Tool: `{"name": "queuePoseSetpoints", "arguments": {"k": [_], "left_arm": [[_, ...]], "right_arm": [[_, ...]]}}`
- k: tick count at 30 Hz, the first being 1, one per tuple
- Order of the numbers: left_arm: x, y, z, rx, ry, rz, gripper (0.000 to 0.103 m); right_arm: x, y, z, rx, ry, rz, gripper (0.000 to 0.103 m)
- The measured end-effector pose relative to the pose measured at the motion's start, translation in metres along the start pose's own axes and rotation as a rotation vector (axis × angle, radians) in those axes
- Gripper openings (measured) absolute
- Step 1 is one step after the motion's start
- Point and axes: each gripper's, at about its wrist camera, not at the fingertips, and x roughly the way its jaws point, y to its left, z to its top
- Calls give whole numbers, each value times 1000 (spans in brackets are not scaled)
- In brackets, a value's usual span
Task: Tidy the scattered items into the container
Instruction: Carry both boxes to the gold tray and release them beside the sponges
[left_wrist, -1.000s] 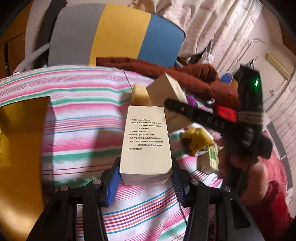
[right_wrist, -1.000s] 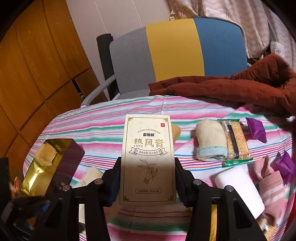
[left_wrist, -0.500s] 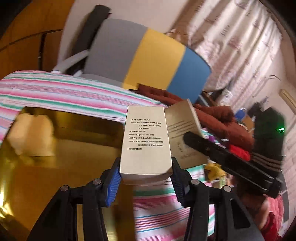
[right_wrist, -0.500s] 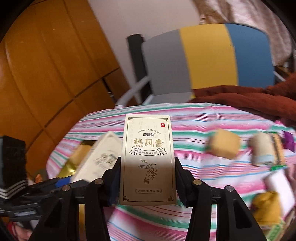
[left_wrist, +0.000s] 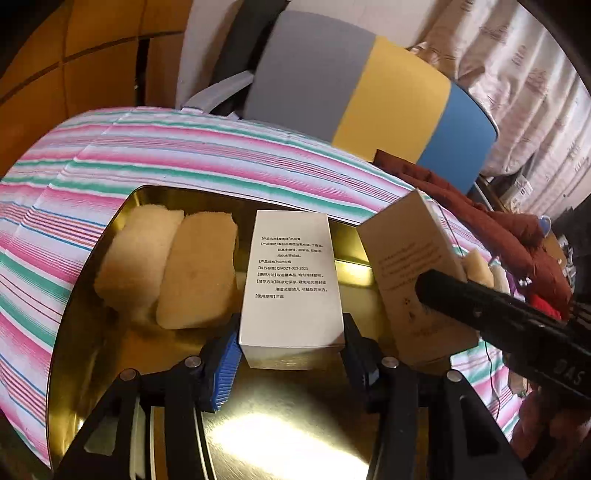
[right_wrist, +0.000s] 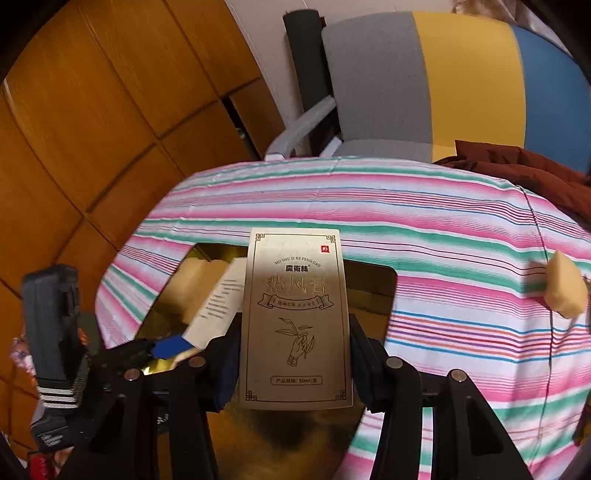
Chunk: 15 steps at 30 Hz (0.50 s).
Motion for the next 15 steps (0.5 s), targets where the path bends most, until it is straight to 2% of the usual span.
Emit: {"name": "queuePoseSetpoints", "arguments": {"k": [5,8,10,15], "left_arm": [[7,10,2,-65,25,-14,56],[3,14,-2,-93,32,-32,58],[-3,14,-5,-112,30,-53,58],[-22,6,-12,-129,-40,-72,58]], "right_arm": [[26,-8,8,63,32,-26,53],[31,-7,11,97,34,0,57],[26,-6,9,103,18,16,65],[-1,-8,0,88,-40,45,68]]}}
